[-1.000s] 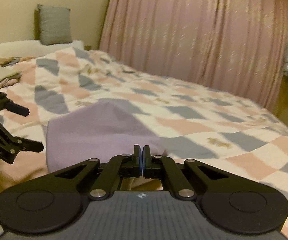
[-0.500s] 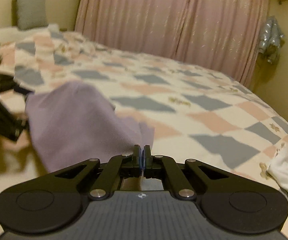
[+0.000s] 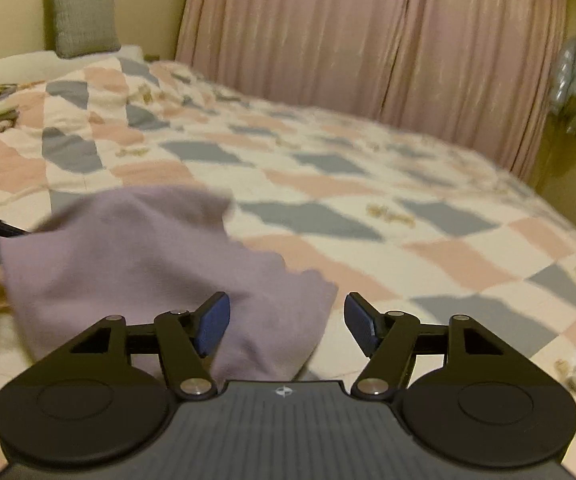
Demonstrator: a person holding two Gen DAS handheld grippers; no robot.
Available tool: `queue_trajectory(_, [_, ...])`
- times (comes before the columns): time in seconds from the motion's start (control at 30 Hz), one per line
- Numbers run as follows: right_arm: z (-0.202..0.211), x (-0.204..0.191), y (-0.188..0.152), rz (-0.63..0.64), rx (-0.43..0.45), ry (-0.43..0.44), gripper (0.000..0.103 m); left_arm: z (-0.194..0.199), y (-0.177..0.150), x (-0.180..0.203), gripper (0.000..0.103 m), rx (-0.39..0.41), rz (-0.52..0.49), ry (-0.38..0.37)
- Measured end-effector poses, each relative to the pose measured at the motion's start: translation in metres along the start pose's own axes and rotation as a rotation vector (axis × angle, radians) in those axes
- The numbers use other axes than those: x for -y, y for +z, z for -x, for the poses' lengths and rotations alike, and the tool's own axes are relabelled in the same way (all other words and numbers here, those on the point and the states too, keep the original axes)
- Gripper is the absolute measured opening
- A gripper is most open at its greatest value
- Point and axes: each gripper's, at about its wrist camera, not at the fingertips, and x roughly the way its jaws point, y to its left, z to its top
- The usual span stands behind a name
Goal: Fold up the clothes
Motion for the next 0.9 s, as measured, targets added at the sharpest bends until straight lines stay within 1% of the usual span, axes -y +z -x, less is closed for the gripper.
queue_trajectory(0.07, [-0.011, 0.000, -0.004, -0.018, -0.040, 0.039, 0.064, 0.012, -0.006, 0.000, 0.010, -0.014, 0.002, -0.012])
queue_trajectory(0.1, [-0.016, -0.001, -0.006, -0.033, -0.066, 0.066, 0.056, 0.018, -0.009, 0.000, 0.010, -0.023, 0.002, -0.016])
queue_trajectory(0.13, [-0.016, -0.002, -0.009, -0.053, -0.083, 0.094, 0.044, 0.023, -0.012, 0.003, 0.010, -0.031, 0.000, -0.018])
queue_trajectory(0.17, [-0.017, -0.004, -0.011, -0.073, -0.099, 0.123, 0.040, 0.026, -0.014, 0.005, 0.010, -0.036, -0.002, -0.020])
queue_trajectory(0.2, [-0.013, -0.007, -0.013, -0.071, -0.100, 0.116, 0.023, 0.030, -0.017, 0.008, 0.010, -0.039, -0.001, -0.021])
queue_trajectory(0.23, [-0.008, -0.010, -0.014, -0.067, -0.100, 0.105, 0.011, 0.032, -0.019, 0.010, 0.010, -0.038, 0.005, -0.019])
queue_trajectory(0.37, [0.010, -0.023, -0.020, -0.052, -0.099, 0.065, 0.012, 0.034, -0.019, 0.014, 0.011, -0.032, 0.028, -0.005])
queue_trajectory(0.4, [0.017, -0.027, -0.021, -0.029, -0.084, 0.039, 0.016, 0.035, -0.016, 0.014, 0.011, -0.027, 0.030, -0.002])
queue_trajectory(0.43, [0.024, -0.030, -0.021, -0.004, -0.068, 0.012, 0.030, 0.035, -0.014, 0.014, 0.011, -0.022, 0.031, 0.002])
queue_trajectory(0.47, [0.034, -0.034, -0.022, 0.020, -0.040, -0.003, 0.035, 0.035, -0.012, 0.013, 0.011, -0.017, 0.033, 0.005])
queue_trajectory(0.5, [0.044, -0.037, -0.023, 0.043, -0.011, -0.016, 0.040, 0.036, -0.009, 0.013, 0.011, -0.012, 0.035, 0.009])
queue_trajectory(0.57, [0.052, -0.050, -0.034, 0.128, -0.006, -0.001, 0.044, 0.036, -0.005, 0.013, 0.012, -0.002, 0.026, 0.019])
queue_trajectory(0.6, [0.055, -0.057, -0.039, 0.171, -0.004, 0.007, 0.049, 0.036, -0.004, 0.014, 0.013, 0.002, 0.019, 0.025])
queue_trajectory(0.63, [0.059, -0.064, -0.045, 0.214, -0.003, 0.015, 0.051, 0.035, -0.002, 0.015, 0.014, 0.005, 0.014, 0.029])
queue_trajectory(0.87, [0.084, -0.110, -0.084, 0.515, 0.010, 0.073, 0.052, 0.031, -0.003, 0.010, 0.022, 0.006, 0.033, 0.053])
queue_trajectory(0.9, [0.082, -0.114, -0.088, 0.547, 0.013, 0.066, 0.052, 0.031, -0.003, 0.009, 0.023, 0.007, 0.040, 0.056])
